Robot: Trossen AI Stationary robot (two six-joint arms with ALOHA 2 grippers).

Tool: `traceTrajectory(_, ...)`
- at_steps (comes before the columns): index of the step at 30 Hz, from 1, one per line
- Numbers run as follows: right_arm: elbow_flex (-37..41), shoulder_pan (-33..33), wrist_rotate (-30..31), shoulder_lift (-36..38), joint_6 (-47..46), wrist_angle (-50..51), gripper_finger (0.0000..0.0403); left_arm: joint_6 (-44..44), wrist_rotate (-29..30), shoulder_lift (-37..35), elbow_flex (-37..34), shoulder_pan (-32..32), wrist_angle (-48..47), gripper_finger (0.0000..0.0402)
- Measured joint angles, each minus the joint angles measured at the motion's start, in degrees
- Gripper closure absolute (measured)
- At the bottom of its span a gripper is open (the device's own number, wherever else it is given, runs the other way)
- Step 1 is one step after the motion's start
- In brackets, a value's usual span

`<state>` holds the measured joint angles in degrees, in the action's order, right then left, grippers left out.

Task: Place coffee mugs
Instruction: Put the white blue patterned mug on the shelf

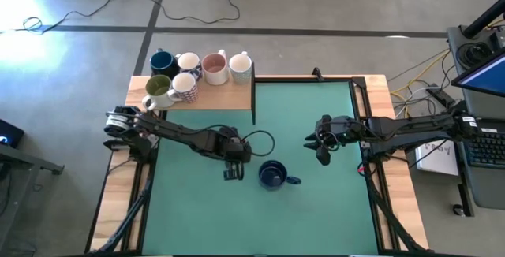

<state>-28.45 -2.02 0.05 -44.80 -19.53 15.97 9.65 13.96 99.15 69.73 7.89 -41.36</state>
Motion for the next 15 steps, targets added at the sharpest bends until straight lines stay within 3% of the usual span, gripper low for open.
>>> traceTrajectory(6, 0.0, 0.0, 0.02, 0.0, 0.0, 0.02, 0.0274, -0.96, -2.06, -1.74, 0.95, -0.03, -3.7, 0.039)
traceTrajectory(15, 0.0, 0.0, 0.02, 0.0, 0.02, 0.02, 0.028, -9.75, -2.54, -5.7, 12.3, -0.54, -17.81, 0.0392)
